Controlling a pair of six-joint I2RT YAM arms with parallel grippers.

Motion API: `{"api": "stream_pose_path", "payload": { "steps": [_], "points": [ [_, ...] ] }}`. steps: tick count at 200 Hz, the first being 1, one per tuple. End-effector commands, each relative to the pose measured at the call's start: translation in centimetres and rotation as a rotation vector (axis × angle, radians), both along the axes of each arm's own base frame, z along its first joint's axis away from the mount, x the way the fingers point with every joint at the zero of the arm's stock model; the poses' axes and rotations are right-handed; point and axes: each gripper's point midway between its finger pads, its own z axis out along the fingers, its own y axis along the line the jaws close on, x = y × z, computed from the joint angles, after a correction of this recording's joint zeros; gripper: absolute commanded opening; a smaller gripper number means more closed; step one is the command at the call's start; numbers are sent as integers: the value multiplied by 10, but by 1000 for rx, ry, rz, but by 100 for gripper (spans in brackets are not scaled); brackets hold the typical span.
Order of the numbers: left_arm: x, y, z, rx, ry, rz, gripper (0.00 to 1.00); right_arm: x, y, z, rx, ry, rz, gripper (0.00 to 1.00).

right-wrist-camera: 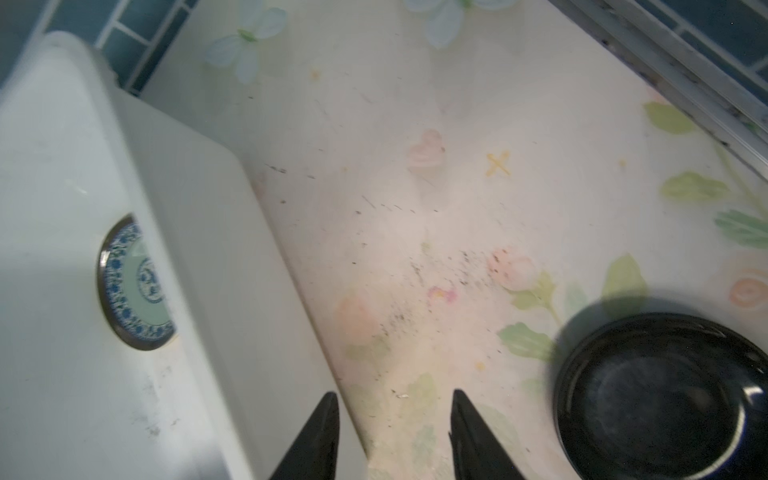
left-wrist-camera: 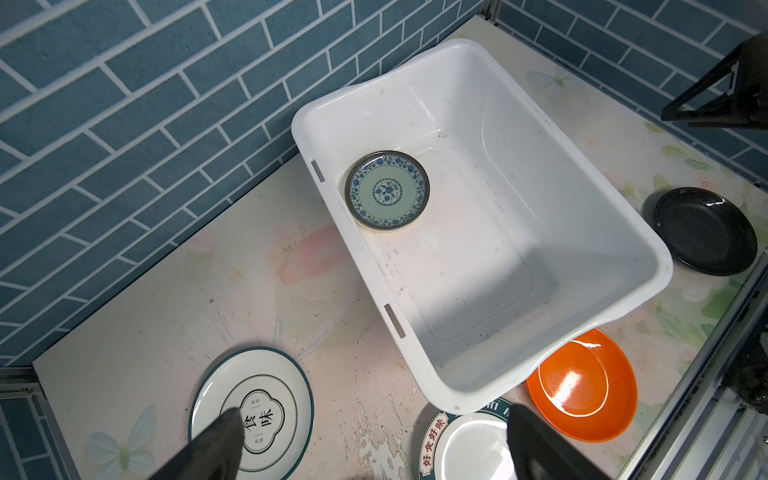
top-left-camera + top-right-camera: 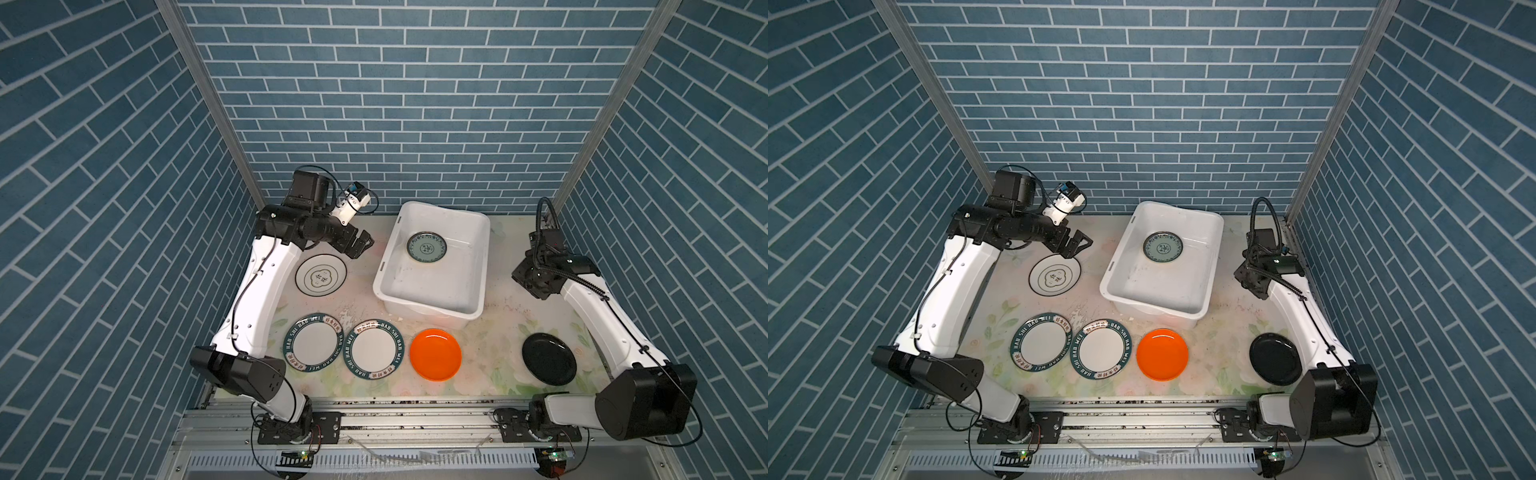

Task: Place the plates into the plastic bin on the countertop
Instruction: 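Move the right gripper toward the black plate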

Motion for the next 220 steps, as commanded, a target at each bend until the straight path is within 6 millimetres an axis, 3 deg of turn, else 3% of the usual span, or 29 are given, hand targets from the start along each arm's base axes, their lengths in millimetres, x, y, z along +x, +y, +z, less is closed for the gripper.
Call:
{"api": "stream_pose_path", "payload": {
  "steps": [1,32,64,104,220],
  "points": [
    [-11,-2,10,-10,-12,-19,100,-38,-22,-12,14,34,-144,45],
    [-13,-3,7,-12,-8,-29,99,-75,-36,-46,71,90,-252,47],
    [-15,-4,4,-15,1,-35,100,-90,-35,-77,151,122,-313,50],
    [-15,-5,0,-16,9,-37,100,-94,-30,-103,216,173,-336,54],
    [-22,4,-9,21,11,-11,100,-76,-33,-140,226,215,-322,54]
  ]
}}
